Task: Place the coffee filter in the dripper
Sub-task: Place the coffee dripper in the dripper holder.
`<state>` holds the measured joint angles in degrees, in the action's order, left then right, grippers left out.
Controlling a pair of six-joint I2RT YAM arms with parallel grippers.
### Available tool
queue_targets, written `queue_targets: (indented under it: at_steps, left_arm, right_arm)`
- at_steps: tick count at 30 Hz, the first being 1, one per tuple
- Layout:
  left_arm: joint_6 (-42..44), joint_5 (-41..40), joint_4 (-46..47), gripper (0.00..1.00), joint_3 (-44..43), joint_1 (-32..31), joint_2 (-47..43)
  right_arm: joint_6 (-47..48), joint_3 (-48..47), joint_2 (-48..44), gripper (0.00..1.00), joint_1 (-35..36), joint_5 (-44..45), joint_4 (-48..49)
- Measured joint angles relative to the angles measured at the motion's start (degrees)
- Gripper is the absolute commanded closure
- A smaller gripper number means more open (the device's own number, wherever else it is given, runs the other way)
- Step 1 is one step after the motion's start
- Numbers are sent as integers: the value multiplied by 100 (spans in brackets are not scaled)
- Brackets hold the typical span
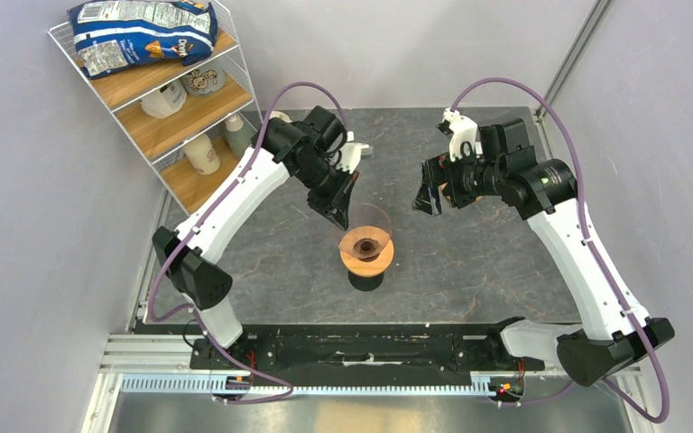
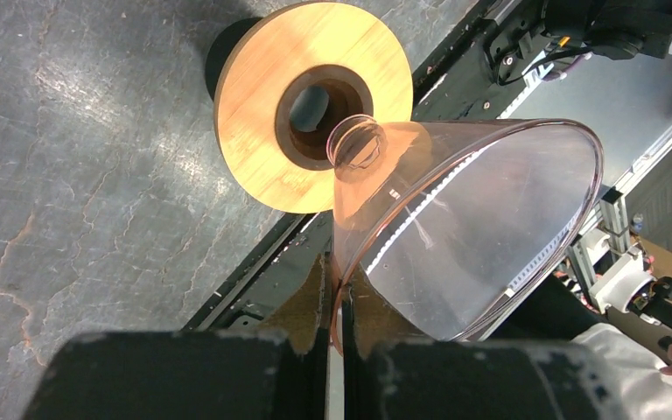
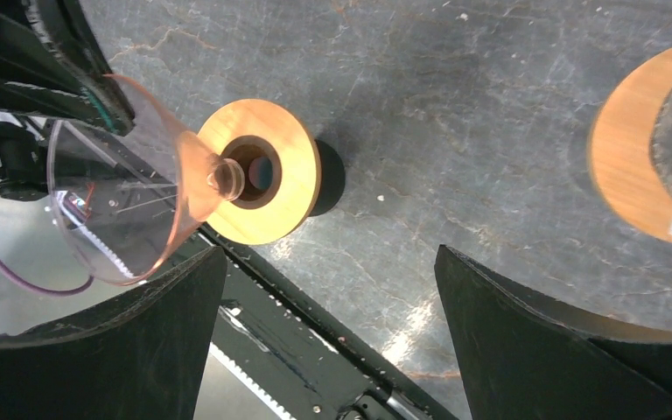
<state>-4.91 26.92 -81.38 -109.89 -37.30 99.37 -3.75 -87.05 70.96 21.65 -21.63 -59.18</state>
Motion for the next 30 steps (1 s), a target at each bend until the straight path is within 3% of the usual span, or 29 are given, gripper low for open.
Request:
queue_targets:
  at_steps: [10, 22, 30]
  left_arm:
    - [-90, 15, 15, 98, 2, -9, 315]
    - [-122, 37, 122, 98, 144, -4, 590]
    - [-125, 39, 227, 98, 334, -4, 590]
  right_arm:
    - [-483, 356, -61, 4, 0, -581, 46]
    - [-1388, 929, 179, 17, 0, -1392, 455]
    - [-1641, 1296, 256, 33, 140, -1517, 730]
